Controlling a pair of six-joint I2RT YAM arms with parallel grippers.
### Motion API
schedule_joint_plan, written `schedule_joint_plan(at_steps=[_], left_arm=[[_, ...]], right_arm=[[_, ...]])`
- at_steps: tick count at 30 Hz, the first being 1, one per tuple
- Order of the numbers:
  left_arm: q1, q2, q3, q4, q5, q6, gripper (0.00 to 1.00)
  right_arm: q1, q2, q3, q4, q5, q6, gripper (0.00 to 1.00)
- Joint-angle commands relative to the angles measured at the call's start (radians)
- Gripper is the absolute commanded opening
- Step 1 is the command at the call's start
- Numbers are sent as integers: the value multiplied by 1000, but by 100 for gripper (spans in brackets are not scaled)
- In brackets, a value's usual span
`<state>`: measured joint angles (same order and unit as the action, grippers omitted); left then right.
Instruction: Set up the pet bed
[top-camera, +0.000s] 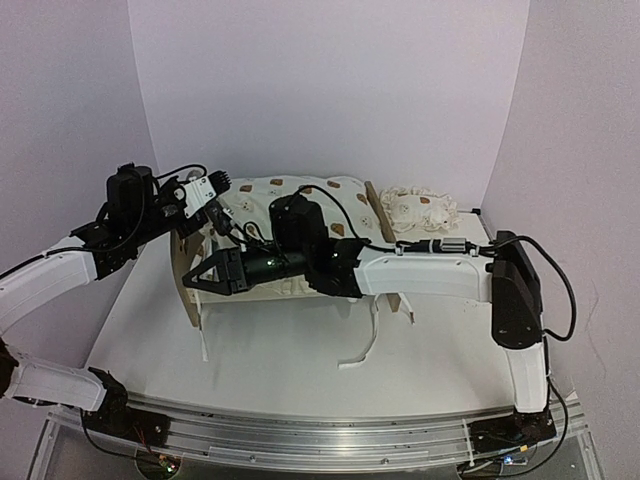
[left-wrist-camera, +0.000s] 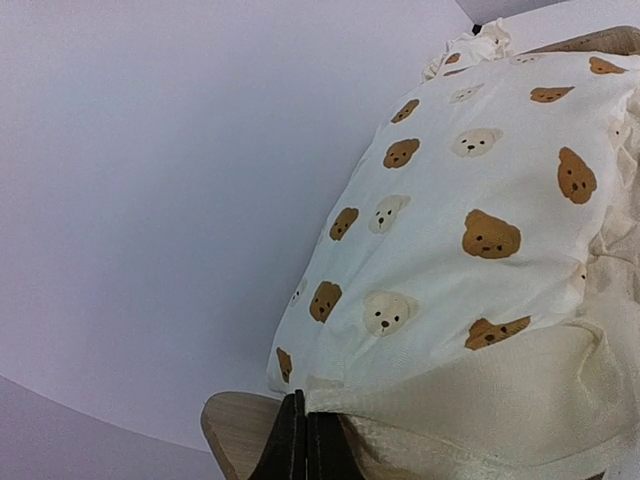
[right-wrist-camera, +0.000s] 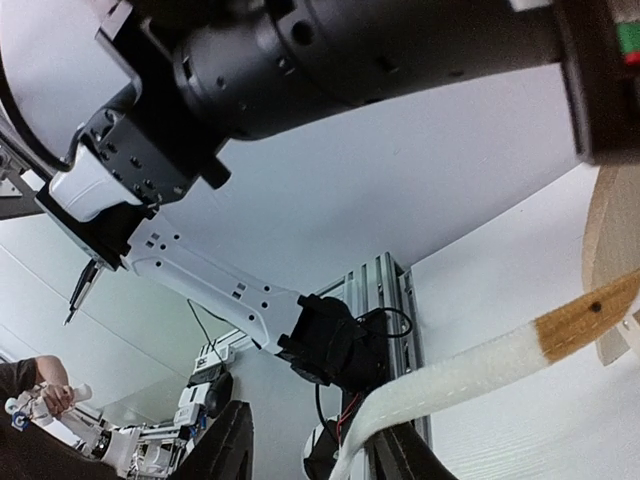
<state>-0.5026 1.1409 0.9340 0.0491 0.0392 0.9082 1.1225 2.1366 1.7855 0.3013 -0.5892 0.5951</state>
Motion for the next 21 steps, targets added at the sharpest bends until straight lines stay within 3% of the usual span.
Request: schedule_joint_plan(at_steps=[1, 7, 14, 17, 21], left_arm=[[6, -3, 3, 30, -16, 7, 0], [6, -17, -14, 9, 2, -1, 0], [6, -52, -38, -43, 55, 6, 0], [6, -50, -38, -43, 58, -5, 0], [6, -47, -35, -41, 61, -17, 0]], right_arm=[[15, -71, -43, -33, -30, -41, 42], [11, -117, -132, -270, 145, -209, 52], [-32, -207, -188, -275, 267, -236, 57], [-65, -249, -192, -275, 305, -251, 66], [-101, -294, -186, -274, 377, -302, 70]])
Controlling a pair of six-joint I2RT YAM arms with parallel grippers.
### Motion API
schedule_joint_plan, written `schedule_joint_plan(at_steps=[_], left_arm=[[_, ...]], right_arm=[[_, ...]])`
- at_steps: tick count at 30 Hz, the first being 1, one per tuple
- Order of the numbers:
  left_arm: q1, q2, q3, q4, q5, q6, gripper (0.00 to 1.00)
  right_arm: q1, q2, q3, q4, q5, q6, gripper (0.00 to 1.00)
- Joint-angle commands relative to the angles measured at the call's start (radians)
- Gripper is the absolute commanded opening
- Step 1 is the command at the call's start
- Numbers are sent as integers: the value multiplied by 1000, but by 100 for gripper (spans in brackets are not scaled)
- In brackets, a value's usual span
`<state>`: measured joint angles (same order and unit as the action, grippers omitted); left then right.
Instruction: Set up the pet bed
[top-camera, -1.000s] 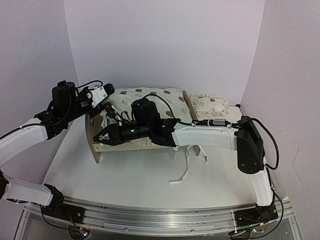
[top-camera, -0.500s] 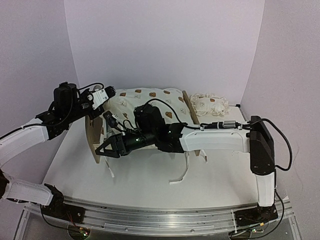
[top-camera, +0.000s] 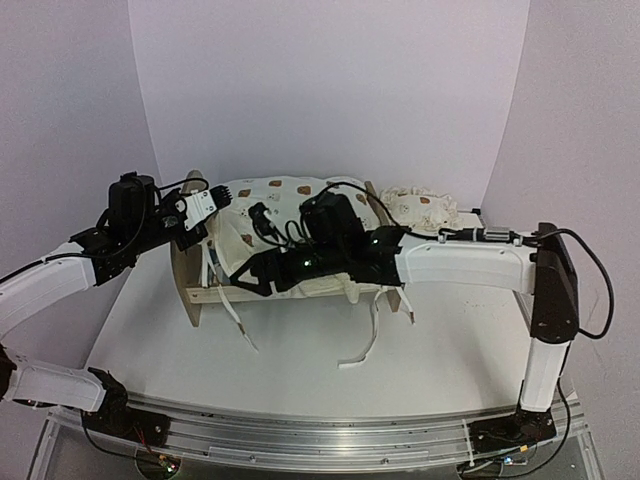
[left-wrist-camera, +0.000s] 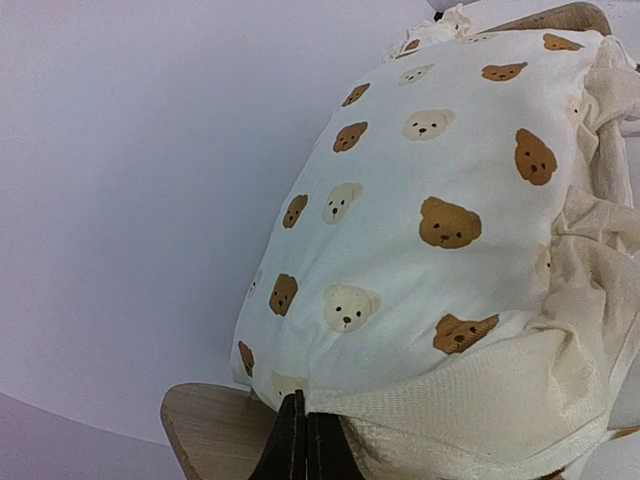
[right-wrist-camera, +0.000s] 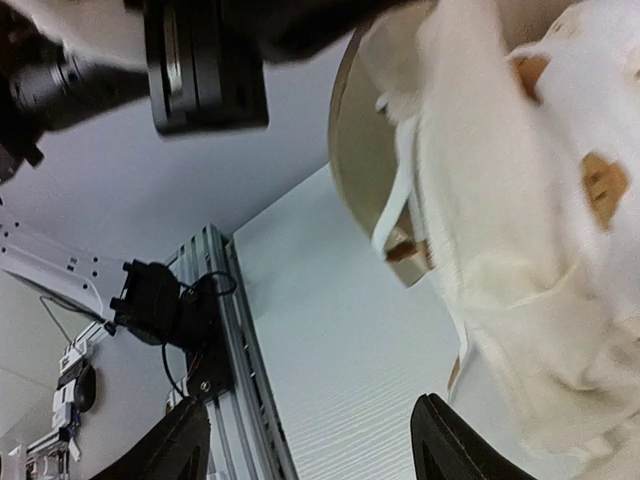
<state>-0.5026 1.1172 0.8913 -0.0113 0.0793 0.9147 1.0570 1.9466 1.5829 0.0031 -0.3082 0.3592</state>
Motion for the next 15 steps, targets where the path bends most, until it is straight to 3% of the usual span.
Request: schedule_joint_plan(at_steps=[1, 7, 15], left_arm=[[6, -23, 9, 19, 22, -26, 0], [6, -18, 8, 27, 21, -42, 0], [6, -22, 7, 27, 9, -78, 0]], right_arm=[[-43, -106, 25, 24, 120, -83, 70], [-46, 8, 158, 29, 251, -234, 69], [-47, 274, 460, 34, 194, -299, 67]])
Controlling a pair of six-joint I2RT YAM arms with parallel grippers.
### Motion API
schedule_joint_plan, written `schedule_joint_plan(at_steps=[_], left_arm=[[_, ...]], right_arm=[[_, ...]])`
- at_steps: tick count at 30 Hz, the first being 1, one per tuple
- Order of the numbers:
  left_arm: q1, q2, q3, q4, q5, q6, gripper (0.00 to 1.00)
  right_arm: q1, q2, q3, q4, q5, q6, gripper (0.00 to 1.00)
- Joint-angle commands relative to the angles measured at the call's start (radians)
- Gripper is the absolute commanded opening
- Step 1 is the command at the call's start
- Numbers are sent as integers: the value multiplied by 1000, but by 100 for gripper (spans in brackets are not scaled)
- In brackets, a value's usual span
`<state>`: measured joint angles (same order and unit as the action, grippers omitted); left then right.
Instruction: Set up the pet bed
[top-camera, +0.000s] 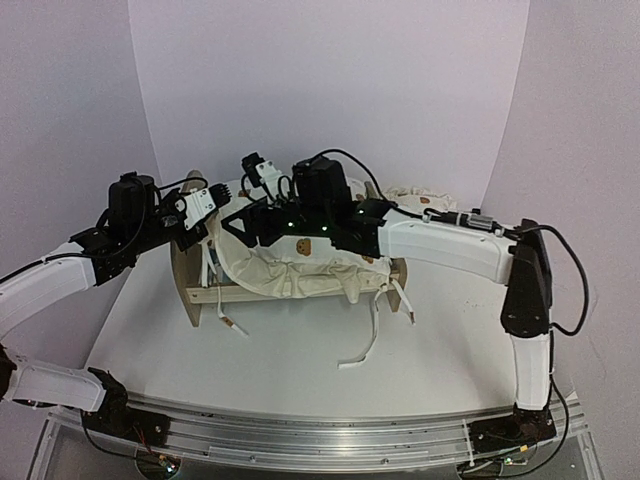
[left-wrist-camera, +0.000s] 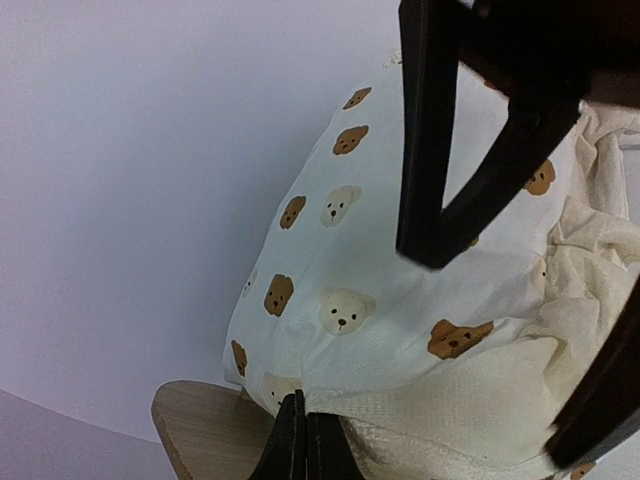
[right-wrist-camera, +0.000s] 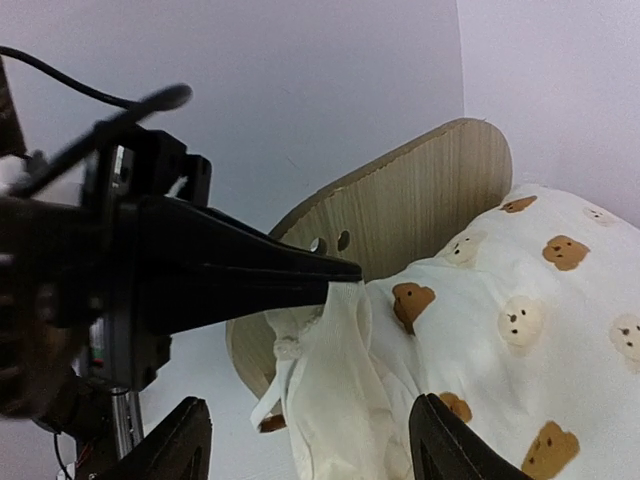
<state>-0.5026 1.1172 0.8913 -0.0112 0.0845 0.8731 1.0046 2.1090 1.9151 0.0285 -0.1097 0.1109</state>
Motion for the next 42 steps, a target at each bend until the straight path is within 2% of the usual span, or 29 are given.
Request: schedule_joint_plan(at_steps=[1, 3, 6, 7, 12, 14, 15, 18, 20, 22, 23, 28, 30, 33, 35, 40, 42], left_arm=[[6, -24, 6, 27, 3, -40, 0], [6, -27, 3, 26, 0, -45, 0], [6, -32, -2, 25, -1, -47, 0], [6, -31, -3, 24, 2, -47, 0], [7, -28, -8, 19, 12, -54, 0], [6, -24, 3, -5, 20, -56, 0], [7, -22, 13, -26, 29, -65, 9], [6, -28, 48, -113, 49, -162, 45], [6, -48, 69, -165, 50, -295, 55], [6, -79, 70, -209, 49, -460, 55], [6, -102, 59, -219, 52, -534, 52], [5, -189, -58, -248, 109, -667, 38], [6, -191, -93, -280, 126, -682, 37], [6, -192, -148, -282, 187, -645, 45], [6, -180, -185, -256, 171, -622, 47], [6, -101, -184, -189, 60, -603, 38], [5, -73, -178, -181, 38, -606, 38]], right_arm=[[5, 135, 151, 9, -1, -49, 67], [1, 166, 180, 12, 13, -33, 64], [-2, 194, 198, 40, 34, -2, 53], [-2, 199, 198, 53, 45, 4, 47], [-2, 212, 192, 92, 111, 24, 6], [-5, 215, 191, 102, 173, 45, 0], [-7, 218, 191, 109, 202, 58, 0], [-8, 225, 192, 144, 272, 88, 0], [-8, 230, 200, 170, 295, 98, 0], [-8, 229, 204, 179, 318, 103, 0], [-8, 226, 205, 183, 324, 104, 0], [-9, 220, 213, 199, 288, 108, 0], [-9, 220, 213, 202, 283, 112, 0], [-9, 216, 207, 204, 282, 114, 0], [-10, 212, 202, 205, 279, 115, 0], [-9, 195, 187, 209, 272, 106, 0], [-9, 190, 182, 212, 267, 102, 0]])
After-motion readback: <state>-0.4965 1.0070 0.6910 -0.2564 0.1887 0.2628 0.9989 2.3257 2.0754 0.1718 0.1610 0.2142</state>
